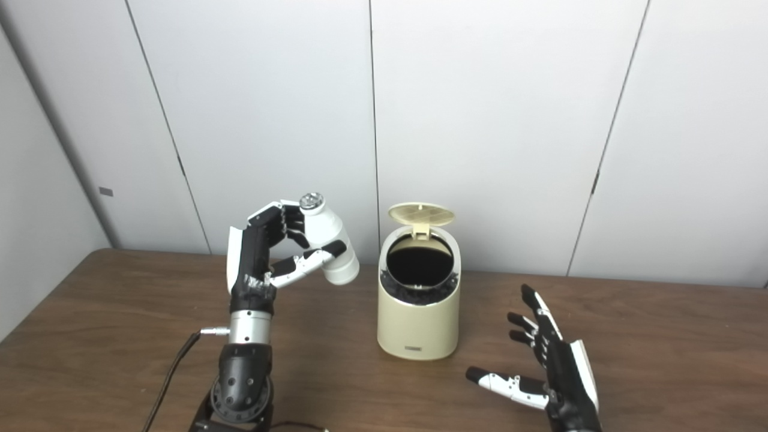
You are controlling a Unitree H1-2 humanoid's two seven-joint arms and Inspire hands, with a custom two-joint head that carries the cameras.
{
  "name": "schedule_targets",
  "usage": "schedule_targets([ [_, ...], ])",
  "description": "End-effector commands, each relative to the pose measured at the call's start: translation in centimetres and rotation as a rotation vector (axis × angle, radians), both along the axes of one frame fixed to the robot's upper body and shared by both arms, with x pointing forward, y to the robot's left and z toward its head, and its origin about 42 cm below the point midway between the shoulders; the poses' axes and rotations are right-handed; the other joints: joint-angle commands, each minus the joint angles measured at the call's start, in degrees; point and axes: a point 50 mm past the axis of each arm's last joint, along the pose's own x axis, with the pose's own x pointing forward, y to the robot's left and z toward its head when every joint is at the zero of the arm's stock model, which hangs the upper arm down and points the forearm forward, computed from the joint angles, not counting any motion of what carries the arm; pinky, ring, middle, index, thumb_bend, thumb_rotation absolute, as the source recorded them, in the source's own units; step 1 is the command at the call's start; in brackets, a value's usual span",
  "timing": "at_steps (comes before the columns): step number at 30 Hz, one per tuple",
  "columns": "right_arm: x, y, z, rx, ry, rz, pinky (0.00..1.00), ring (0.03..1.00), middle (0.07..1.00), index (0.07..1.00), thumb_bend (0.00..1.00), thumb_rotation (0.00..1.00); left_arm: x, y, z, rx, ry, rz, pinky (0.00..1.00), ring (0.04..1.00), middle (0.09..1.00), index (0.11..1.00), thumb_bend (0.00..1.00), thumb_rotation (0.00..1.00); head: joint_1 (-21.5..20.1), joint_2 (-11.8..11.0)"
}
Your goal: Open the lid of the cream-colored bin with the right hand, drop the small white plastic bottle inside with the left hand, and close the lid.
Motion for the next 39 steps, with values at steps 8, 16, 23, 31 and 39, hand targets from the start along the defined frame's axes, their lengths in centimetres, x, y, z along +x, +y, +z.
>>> schedule_targets([
  [8,0.6,1.0,2.1,0.008,-0.109,0.016,0.75,0.832,0.943,0.922,0.79,0.11,0.8,-3.0,3.2,-0.029,-0.112,-0.059,0.38,0.461,0.486,0.48,0.48,0.0,-0.7,-0.1],
  [16,0.5,1.1,2.1,0.0,-0.109,0.016,0.75,0.837,0.94,0.922,0.78,0.1,1.3,-4.4,3.1,-0.035,-0.115,-0.078,0.38,0.455,0.489,0.488,0.48,0.0,-1.1,0.1],
  [23,0.6,1.4,2.0,0.005,-0.11,0.025,0.76,0.837,0.939,0.922,0.77,0.06,1.6,-5.6,2.9,-0.061,-0.114,-0.115,0.37,0.453,0.492,0.491,0.48,0.0,-1.6,0.0],
  [31,0.3,1.8,2.2,0.003,-0.112,0.022,0.75,0.834,0.941,0.924,0.77,0.06,2.1,-6.7,2.5,-0.065,-0.118,-0.13,0.39,0.458,0.488,0.478,0.48,0.0,-2.2,0.0],
  [39,0.0,2.1,2.4,0.002,-0.115,0.015,0.76,0.835,0.943,0.925,0.76,0.06,2.5,-7.7,1.7,-0.095,-0.108,-0.155,0.38,0.459,0.5,0.479,0.48,0.0,-3.2,0.3],
])
